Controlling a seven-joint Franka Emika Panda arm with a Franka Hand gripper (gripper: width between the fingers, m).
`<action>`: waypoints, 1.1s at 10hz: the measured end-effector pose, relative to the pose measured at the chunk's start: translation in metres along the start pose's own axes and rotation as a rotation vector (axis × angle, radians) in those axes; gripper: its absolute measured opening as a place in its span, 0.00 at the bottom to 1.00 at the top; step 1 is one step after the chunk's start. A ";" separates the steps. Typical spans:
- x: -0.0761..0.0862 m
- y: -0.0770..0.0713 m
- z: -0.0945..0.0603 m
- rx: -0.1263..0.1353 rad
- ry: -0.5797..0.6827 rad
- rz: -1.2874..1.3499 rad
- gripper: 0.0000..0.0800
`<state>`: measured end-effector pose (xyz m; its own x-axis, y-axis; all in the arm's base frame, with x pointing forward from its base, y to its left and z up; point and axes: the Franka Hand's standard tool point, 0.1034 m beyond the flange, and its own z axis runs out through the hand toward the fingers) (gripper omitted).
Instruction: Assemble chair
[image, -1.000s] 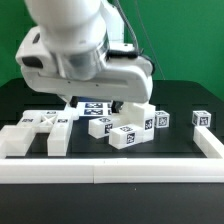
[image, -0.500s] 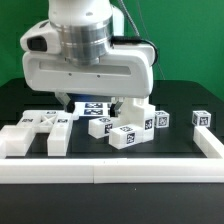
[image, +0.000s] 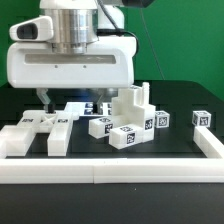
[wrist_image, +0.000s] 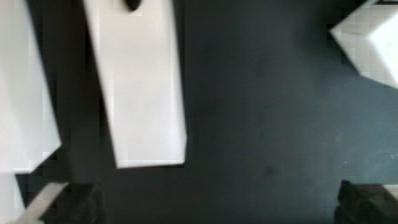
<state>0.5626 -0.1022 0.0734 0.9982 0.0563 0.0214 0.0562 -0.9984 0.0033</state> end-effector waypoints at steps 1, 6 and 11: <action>-0.007 0.011 0.003 0.001 -0.007 -0.046 0.81; -0.012 0.013 0.009 0.002 -0.019 0.009 0.81; -0.023 0.019 0.029 -0.006 -0.041 0.008 0.81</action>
Offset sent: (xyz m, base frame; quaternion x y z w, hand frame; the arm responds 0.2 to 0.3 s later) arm 0.0000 0.0000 0.0000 0.0000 0.0000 0.0000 1.0000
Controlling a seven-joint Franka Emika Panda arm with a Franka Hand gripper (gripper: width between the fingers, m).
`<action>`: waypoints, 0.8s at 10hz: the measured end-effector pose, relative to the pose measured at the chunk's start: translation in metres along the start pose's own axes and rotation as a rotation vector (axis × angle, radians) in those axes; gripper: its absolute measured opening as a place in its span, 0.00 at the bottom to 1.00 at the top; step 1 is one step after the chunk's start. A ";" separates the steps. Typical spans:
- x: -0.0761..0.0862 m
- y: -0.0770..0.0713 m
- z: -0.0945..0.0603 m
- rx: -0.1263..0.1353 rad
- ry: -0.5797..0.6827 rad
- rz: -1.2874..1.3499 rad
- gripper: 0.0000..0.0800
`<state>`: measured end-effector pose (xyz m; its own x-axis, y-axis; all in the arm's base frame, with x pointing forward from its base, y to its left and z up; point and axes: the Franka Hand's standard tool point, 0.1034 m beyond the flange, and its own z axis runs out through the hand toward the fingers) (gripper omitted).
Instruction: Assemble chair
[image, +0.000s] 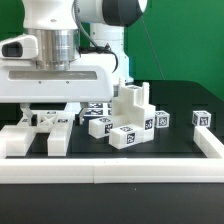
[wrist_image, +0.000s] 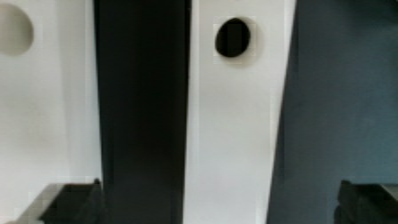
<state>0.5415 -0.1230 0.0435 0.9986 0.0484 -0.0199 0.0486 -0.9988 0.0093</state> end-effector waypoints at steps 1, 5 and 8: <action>0.000 -0.001 0.001 0.000 -0.002 -0.001 0.81; -0.007 -0.002 0.018 -0.004 -0.027 -0.005 0.81; -0.013 -0.003 0.029 -0.005 -0.048 -0.006 0.81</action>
Offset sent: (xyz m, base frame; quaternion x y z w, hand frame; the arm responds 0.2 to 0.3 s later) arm 0.0033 0.0026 -0.0186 0.0002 0.0137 0.0011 0.9999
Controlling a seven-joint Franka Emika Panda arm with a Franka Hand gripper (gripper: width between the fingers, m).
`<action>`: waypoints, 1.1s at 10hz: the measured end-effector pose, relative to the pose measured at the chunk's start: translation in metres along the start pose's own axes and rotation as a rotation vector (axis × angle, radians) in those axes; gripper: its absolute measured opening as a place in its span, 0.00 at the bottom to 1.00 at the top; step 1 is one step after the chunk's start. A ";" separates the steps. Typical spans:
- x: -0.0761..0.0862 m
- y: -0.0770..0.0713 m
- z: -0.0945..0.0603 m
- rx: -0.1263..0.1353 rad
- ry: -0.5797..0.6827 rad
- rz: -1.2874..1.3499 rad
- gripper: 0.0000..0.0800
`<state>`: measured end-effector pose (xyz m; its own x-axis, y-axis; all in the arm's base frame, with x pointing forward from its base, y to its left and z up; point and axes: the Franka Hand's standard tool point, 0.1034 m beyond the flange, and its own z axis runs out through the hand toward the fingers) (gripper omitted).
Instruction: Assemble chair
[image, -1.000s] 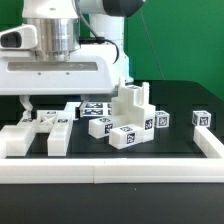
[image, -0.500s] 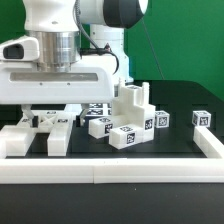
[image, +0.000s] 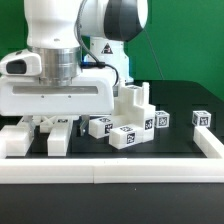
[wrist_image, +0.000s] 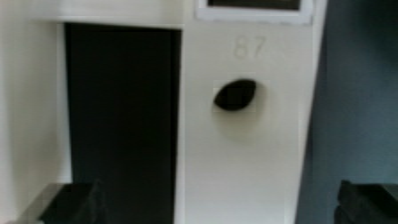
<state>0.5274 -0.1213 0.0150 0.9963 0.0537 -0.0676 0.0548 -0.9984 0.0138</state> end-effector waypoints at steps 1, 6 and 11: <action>-0.002 -0.002 0.004 0.001 -0.008 0.000 0.81; -0.004 -0.005 0.010 0.004 -0.018 -0.005 0.81; -0.004 -0.005 0.010 0.004 -0.018 -0.004 0.36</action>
Offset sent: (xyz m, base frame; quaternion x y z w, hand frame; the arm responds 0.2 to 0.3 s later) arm 0.0039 0.0057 -0.0106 0.0016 0.0087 0.0017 1.0000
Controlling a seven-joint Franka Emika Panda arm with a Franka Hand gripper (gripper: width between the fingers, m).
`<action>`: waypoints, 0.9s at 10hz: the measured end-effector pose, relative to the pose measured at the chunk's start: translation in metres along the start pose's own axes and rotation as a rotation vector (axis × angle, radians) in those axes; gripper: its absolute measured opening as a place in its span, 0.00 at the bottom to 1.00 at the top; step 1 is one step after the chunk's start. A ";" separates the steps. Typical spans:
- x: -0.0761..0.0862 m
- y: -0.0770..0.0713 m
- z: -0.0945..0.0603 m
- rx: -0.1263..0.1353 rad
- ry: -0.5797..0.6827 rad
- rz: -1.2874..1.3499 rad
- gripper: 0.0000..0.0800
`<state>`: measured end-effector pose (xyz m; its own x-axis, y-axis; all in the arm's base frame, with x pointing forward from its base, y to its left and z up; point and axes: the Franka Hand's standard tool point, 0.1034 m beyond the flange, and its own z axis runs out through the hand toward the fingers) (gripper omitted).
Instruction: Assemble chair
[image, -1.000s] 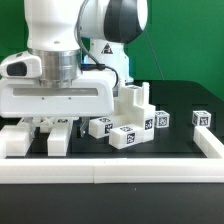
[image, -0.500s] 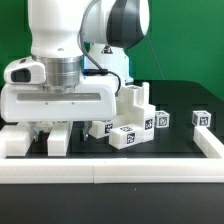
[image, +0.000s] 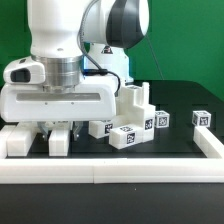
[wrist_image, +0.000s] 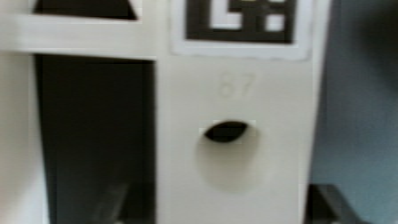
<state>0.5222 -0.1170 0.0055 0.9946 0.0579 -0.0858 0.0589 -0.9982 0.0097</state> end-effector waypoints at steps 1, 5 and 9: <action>0.000 0.000 0.000 0.000 0.000 0.000 0.36; 0.000 0.000 0.000 0.000 0.000 0.000 0.36; -0.001 0.001 -0.012 0.012 -0.003 0.004 0.36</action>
Offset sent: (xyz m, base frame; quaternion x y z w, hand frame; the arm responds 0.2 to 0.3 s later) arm 0.0000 0.0000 0.0000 0.0000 0.0000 0.0000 1.0000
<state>0.5223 -0.1180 0.0171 0.9946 0.0538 -0.0888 0.0538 -0.9985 -0.0018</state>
